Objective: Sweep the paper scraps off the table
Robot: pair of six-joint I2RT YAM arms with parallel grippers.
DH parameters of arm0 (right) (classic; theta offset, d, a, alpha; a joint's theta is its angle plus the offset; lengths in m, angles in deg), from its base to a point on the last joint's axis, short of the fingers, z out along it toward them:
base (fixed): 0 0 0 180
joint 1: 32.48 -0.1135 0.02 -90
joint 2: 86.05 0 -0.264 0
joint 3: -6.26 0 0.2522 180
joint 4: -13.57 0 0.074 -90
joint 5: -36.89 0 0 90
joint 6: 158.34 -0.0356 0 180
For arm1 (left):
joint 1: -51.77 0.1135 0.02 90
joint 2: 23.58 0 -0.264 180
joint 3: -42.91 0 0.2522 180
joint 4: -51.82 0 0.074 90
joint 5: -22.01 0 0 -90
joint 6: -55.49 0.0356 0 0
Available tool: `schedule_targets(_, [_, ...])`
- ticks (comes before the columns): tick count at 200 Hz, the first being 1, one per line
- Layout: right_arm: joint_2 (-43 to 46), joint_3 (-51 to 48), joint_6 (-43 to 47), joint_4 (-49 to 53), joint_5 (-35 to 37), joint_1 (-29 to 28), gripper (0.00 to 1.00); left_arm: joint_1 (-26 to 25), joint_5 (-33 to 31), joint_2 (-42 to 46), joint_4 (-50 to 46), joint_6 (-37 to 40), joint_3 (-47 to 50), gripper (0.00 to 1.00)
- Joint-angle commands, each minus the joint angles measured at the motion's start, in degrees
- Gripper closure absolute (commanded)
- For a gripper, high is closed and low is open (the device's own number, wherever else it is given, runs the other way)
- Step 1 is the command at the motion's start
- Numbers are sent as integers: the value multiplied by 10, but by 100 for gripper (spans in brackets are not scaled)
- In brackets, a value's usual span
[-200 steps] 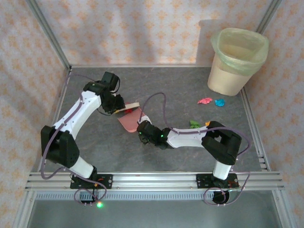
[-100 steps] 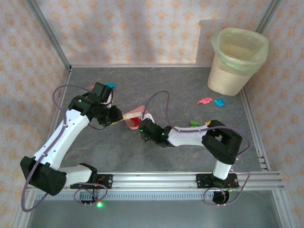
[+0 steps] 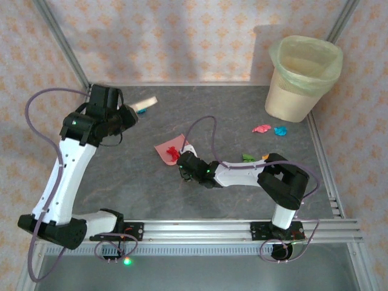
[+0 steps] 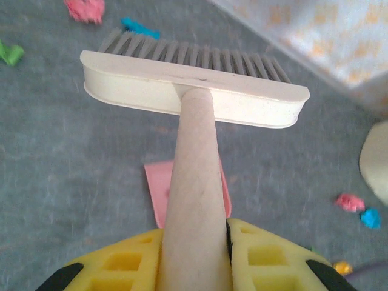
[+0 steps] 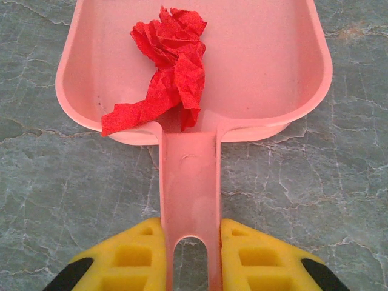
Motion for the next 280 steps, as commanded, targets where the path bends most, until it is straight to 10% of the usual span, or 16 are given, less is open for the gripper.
schedule_targets(1, [-5, -12, -9, 11, -9, 5, 100, 14, -52, -66, 49, -17, -38, 100])
schedule_targets(140, [-18, 1, 1, 18, -35, 5, 100, 55, -65, -555, -156, 76, -475, 100])
schedule_targets(280, [-25, 8, 0, 24, -38, 7, 100, -3, 99, -397, -55, 66, -190, 100])
